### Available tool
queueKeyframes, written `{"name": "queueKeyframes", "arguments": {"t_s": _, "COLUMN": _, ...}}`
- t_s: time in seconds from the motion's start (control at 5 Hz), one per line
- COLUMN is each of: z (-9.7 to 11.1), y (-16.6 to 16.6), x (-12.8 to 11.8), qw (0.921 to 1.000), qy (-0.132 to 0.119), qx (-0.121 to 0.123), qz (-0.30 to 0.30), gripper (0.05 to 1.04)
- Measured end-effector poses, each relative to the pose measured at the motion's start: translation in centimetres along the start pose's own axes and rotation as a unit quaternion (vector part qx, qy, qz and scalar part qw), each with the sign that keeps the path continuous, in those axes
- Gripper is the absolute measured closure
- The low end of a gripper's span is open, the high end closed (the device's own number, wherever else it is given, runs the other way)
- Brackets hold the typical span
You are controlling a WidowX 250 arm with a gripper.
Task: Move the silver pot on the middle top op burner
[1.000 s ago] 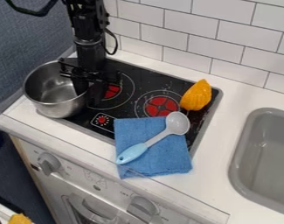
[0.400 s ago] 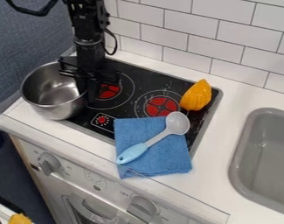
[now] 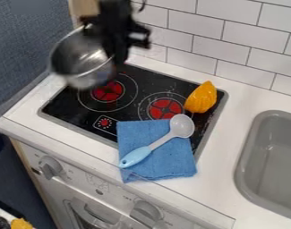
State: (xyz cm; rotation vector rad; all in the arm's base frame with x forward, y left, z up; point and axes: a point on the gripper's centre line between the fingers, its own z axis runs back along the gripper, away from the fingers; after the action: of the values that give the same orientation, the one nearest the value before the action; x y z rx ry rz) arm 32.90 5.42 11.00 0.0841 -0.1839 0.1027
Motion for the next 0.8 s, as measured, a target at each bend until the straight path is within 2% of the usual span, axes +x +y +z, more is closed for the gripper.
{"name": "queueKeyframes", "arguments": {"t_s": 0.2, "z": 0.4, "y": -2.9, "x": 2.0, "qw": 0.9987, "qy": -0.018, "qx": -0.011, "qz": -0.047, "gripper": 1.007}}
{"name": "queueKeyframes", "arguments": {"t_s": 0.4, "z": -2.1, "y": -5.0, "x": 3.0, "qw": 0.9966, "qy": 0.008, "qx": -0.028, "qz": -0.078, "gripper": 1.007}}
{"name": "queueKeyframes", "arguments": {"t_s": 0.8, "z": -4.8, "y": -7.5, "x": 4.7, "qw": 0.9932, "qy": 0.025, "qx": -0.017, "qz": -0.112, "gripper": 1.007}}
